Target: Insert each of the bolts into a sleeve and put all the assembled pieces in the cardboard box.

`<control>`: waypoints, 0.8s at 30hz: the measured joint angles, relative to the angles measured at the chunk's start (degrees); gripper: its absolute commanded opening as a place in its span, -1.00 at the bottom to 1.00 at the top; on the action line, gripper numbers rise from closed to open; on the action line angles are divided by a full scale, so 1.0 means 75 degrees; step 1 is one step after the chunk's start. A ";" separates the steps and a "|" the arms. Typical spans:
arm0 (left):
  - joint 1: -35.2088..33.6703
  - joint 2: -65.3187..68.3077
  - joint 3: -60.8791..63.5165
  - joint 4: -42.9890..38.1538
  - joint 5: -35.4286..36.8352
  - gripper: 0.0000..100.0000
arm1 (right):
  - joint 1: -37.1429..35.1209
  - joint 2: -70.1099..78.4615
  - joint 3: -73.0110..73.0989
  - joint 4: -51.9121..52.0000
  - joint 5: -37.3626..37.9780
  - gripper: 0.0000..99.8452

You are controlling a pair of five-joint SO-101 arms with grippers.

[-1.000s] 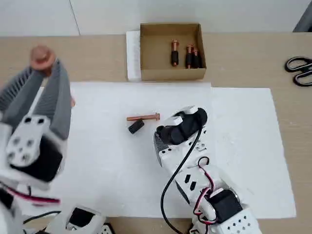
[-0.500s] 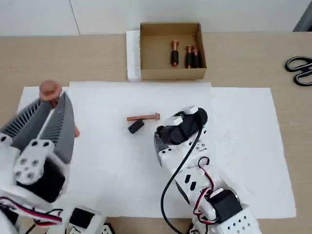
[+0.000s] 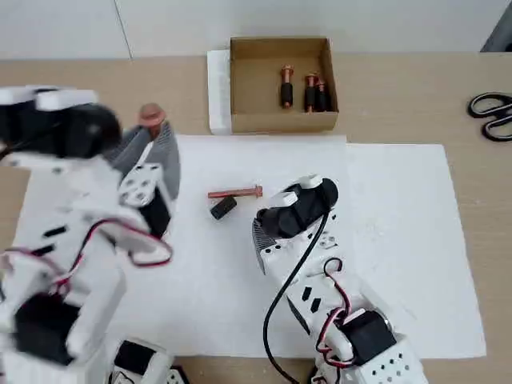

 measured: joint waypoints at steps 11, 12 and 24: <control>0.1055 0.0012 0.2801 -0.2098 -0.0469 -0.99 | 0.0000 0.0000 0.0703 -0.1114 0.0000 -0.99; 0.1090 0.0012 0.2872 -0.2110 -0.0527 -0.99 | -0.0012 0.0000 0.0879 -0.1383 0.0000 -0.99; 0.1184 0.0012 0.3352 -0.3177 0.0410 -0.99 | -0.0563 -0.0856 0.2309 -0.3165 0.0000 -0.99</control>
